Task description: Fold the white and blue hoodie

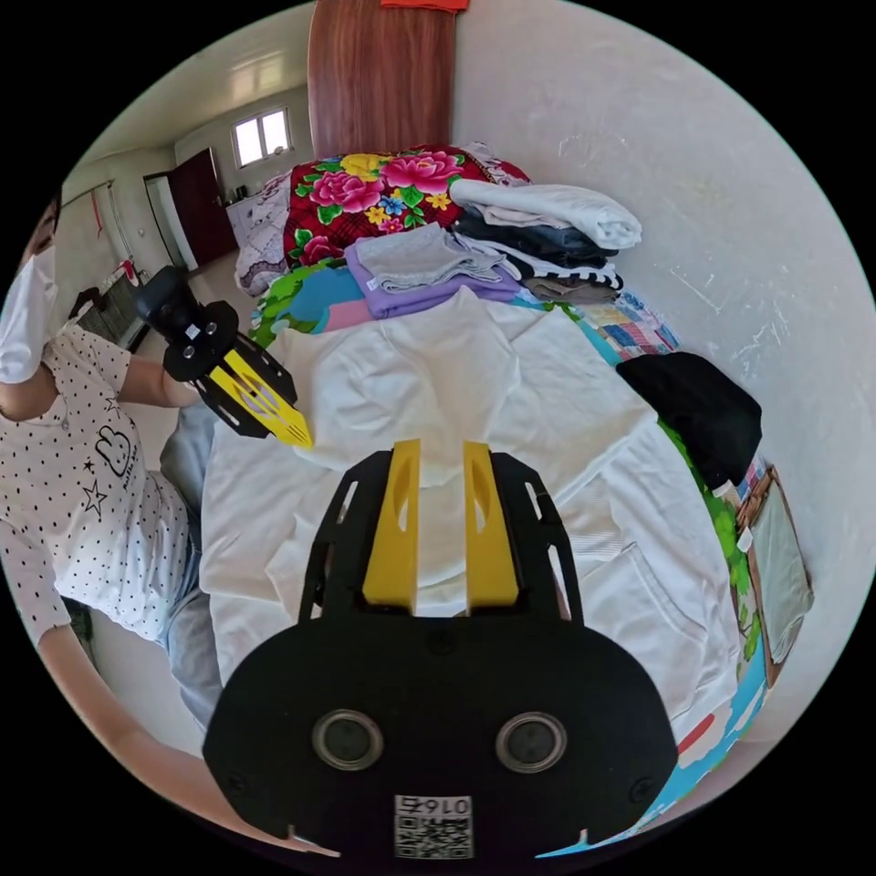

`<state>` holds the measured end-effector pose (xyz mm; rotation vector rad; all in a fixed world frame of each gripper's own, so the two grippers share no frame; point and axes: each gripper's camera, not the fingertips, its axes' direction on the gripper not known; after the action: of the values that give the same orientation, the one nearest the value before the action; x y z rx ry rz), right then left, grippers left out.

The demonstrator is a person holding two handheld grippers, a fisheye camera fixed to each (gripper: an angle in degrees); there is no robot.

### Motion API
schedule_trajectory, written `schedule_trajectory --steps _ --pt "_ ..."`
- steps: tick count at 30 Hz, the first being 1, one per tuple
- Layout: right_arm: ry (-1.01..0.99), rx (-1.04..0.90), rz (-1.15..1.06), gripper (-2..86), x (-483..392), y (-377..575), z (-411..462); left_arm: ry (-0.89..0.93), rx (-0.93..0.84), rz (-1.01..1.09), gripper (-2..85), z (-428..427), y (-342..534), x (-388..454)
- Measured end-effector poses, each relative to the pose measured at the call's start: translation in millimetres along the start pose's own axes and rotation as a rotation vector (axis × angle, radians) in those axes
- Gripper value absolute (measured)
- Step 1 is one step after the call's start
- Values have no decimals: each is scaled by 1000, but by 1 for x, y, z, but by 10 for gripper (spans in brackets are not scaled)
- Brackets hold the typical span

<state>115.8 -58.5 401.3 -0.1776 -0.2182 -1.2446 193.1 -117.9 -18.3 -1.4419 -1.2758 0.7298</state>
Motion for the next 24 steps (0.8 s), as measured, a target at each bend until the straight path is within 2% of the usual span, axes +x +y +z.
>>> schedule_trajectory --steps 6,9,14,18,24 --pt "36 -111 -59 56 -1 -22 25 -41 31 -54 5 -5 14 -23" --pt "82 -124 -66 33 0 -27 30 -57 22 -85 52 -11 23 -44" --pt "40 3 12 18 18 -32 8 25 -6 -94 72 -23 41 -80" --pt "-41 111 96 17 36 -30 -4 132 -73 43 76 -31 59 -90" --pt "-154 172 210 18 62 -37 4 118 -108 153 81 -20 66 -83"
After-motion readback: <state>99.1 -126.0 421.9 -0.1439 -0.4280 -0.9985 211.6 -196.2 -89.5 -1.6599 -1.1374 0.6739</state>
